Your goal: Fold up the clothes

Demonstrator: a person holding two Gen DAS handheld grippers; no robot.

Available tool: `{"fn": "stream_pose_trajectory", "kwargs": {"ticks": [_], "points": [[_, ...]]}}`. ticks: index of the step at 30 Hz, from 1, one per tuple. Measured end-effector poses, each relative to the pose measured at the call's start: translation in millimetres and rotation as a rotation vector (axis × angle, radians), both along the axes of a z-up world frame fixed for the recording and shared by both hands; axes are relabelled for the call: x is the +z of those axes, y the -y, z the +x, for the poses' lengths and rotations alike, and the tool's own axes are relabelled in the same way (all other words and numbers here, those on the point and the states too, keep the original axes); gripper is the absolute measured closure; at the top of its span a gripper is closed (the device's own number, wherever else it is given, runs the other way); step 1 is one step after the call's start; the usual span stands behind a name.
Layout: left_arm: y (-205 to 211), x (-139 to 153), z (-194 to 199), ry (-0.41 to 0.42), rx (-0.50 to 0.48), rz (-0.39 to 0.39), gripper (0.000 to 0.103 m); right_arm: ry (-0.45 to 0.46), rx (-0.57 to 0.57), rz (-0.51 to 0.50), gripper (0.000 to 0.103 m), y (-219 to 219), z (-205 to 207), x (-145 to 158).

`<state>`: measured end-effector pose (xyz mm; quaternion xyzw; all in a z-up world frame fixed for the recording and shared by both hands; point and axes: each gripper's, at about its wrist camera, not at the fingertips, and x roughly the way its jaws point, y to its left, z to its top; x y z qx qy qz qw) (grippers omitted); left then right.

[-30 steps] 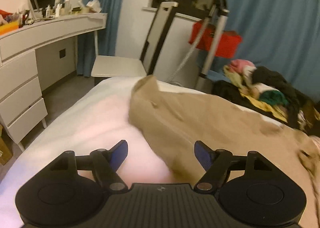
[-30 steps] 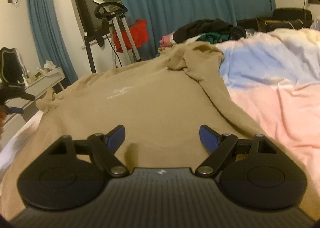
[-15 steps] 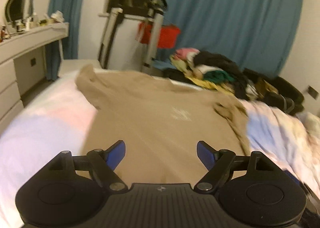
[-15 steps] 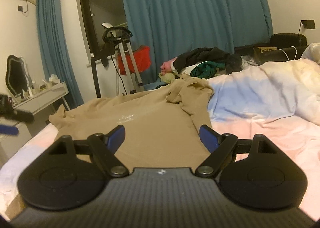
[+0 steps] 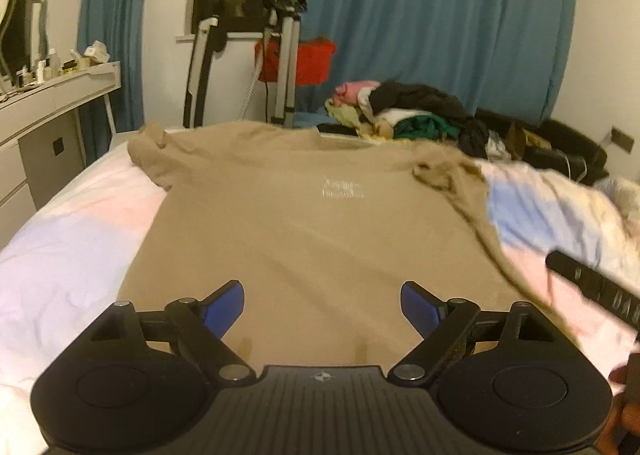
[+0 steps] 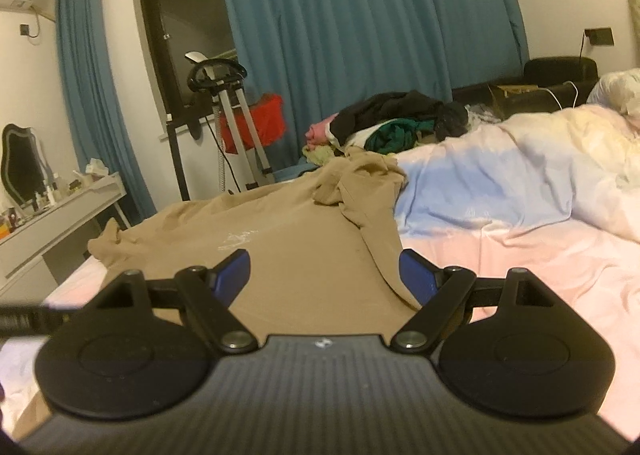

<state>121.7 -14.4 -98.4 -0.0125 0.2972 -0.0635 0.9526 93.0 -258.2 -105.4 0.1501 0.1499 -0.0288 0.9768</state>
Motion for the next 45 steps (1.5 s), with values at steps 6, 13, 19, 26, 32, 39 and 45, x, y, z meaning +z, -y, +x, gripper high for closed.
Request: {"fn": "stream_pose_trajectory", "kwargs": {"ticks": [6, 13, 19, 26, 32, 39, 45], "points": [[-3.9, -9.6, 8.5, -0.02, 0.017, -0.02, 0.016, -0.023, 0.0, -0.003, 0.02, -1.1, 14.4, -13.2], [-4.8, -12.8, 18.5, -0.032, 0.013, -0.052, 0.016, -0.066, -0.009, -0.01, 0.02, -2.3, 26.1, -28.7], [-8.8, -14.1, 24.5, -0.052, 0.015, -0.071, 0.016, -0.098, -0.008, -0.023, 0.02, -4.1, 40.6, -33.6], [-14.4, -20.2, 36.1, -0.1, 0.025, -0.114, 0.015, -0.088, -0.045, -0.062, 0.02, 5.3, 86.9, -28.4], [-14.9, -29.8, 51.2, -0.131, 0.062, -0.102, 0.015, -0.083, -0.078, -0.07, 0.02, 17.9, 139.2, -35.0], [-20.7, -45.5, 71.8, -0.165, 0.085, -0.136, 0.015, -0.15, -0.087, -0.079, 0.02, 27.5, 182.7, -50.3], [-17.6, -52.9, 83.0, -0.185, 0.1, -0.146, 0.015, -0.161, -0.093, -0.022, 0.02, 38.1, 208.7, -54.3]]}}
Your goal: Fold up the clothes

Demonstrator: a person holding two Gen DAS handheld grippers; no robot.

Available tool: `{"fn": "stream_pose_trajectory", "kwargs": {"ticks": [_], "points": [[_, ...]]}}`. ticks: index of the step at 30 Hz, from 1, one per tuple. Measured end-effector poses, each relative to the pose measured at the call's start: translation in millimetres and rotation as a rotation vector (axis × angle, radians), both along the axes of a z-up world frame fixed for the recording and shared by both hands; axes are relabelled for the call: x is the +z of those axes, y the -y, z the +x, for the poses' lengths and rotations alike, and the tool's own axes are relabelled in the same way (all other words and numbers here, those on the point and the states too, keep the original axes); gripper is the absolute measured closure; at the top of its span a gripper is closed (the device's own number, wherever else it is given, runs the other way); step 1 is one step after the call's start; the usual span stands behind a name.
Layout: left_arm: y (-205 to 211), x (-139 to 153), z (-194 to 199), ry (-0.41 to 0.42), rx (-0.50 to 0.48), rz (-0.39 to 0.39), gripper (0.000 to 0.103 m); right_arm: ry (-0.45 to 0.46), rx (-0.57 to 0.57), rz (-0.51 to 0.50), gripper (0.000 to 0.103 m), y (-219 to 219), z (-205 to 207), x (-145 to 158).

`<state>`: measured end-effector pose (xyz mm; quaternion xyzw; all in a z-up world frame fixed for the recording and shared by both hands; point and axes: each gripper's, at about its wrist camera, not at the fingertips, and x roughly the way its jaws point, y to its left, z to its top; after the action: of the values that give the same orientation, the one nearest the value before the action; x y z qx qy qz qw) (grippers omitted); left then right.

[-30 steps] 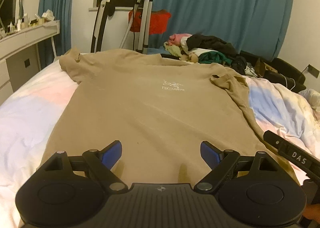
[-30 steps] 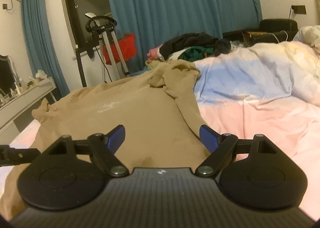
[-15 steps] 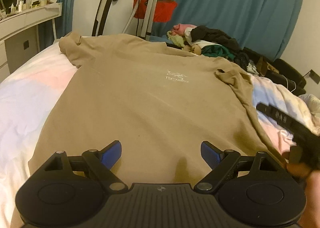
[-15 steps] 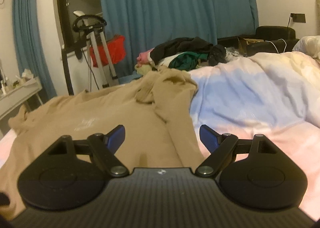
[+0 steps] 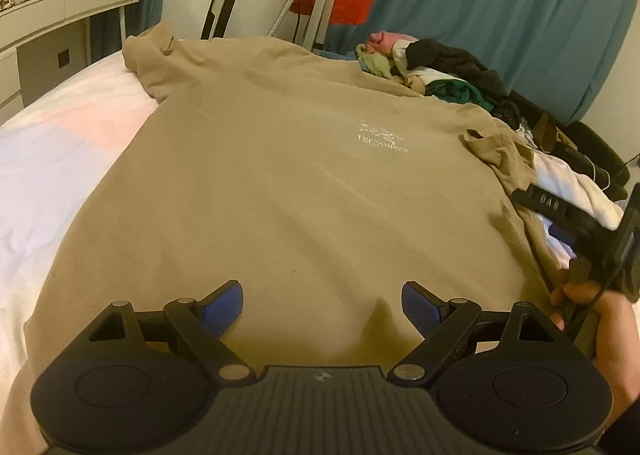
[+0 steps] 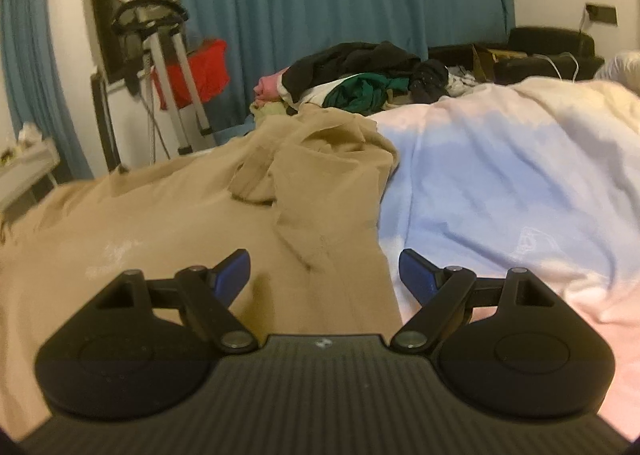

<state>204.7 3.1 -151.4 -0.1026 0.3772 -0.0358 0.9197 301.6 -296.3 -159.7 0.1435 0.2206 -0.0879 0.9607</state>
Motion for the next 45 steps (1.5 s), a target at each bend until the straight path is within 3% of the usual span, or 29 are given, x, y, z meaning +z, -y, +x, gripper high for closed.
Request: {"fn": "stream_pose_trajectory", "kwargs": {"ticks": [4, 12, 16, 20, 21, 23, 24, 25, 30, 35, 38, 41, 45], "points": [[1.9, -2.3, 1.2, 0.002, 0.01, 0.009, 0.015, 0.02, -0.014, 0.049, 0.02, 10.7, 26.4, 8.4], [3.4, -8.0, 6.3, -0.003, 0.013, -0.002, 0.015, -0.011, 0.097, -0.107, 0.02, -3.2, 87.7, 19.9], [2.8, -13.2, 9.7, -0.013, 0.012, -0.005, 0.015, -0.071, 0.13, -0.166, 0.02, -13.5, 121.9, 14.0], [2.4, -16.6, 13.7, -0.014, 0.014, -0.009, 0.014, -0.113, 0.103, -0.205, 0.02, -16.5, 135.7, 8.8], [1.9, -16.9, 14.6, -0.013, 0.015, -0.011, 0.014, -0.112, 0.091, -0.211, 0.027, -15.8, 136.7, 8.4], [0.5, -16.5, 16.0, -0.011, 0.018, -0.018, 0.014, -0.112, 0.059, -0.204, 0.076, -11.4, 137.7, 9.2], [-0.5, -15.8, 16.5, -0.01, 0.02, -0.025, 0.014, -0.114, 0.034, -0.172, 0.084, -4.7, 136.8, 12.2], [-1.6, -15.2, 16.9, -0.01, 0.022, -0.031, 0.014, -0.103, 0.012, -0.143, 0.091, 0.8, 134.2, 17.5], [-10.2, -7.3, 16.4, 0.004, 0.048, -0.072, 0.014, 0.037, -0.052, -0.028, 0.094, 10.9, 111.4, 63.0], [-27.1, 6.8, 10.9, 0.046, 0.09, -0.099, 0.014, 0.18, 0.062, -0.085, 0.094, -39.0, 94.1, 119.5], [-38.9, 13.7, 8.9, 0.071, 0.116, -0.106, 0.014, 0.203, 0.172, -0.117, 0.094, -89.4, 90.2, 134.4], [-55.1, 18.8, 10.3, 0.089, 0.167, -0.103, 0.014, 0.174, 0.271, -0.154, 0.093, -142.7, 94.7, 125.7], [-76.2, 19.1, 11.2, 0.095, 0.228, -0.103, 0.014, 0.063, 0.332, -0.209, 0.092, -191.9, 115.0, 83.4]]}}
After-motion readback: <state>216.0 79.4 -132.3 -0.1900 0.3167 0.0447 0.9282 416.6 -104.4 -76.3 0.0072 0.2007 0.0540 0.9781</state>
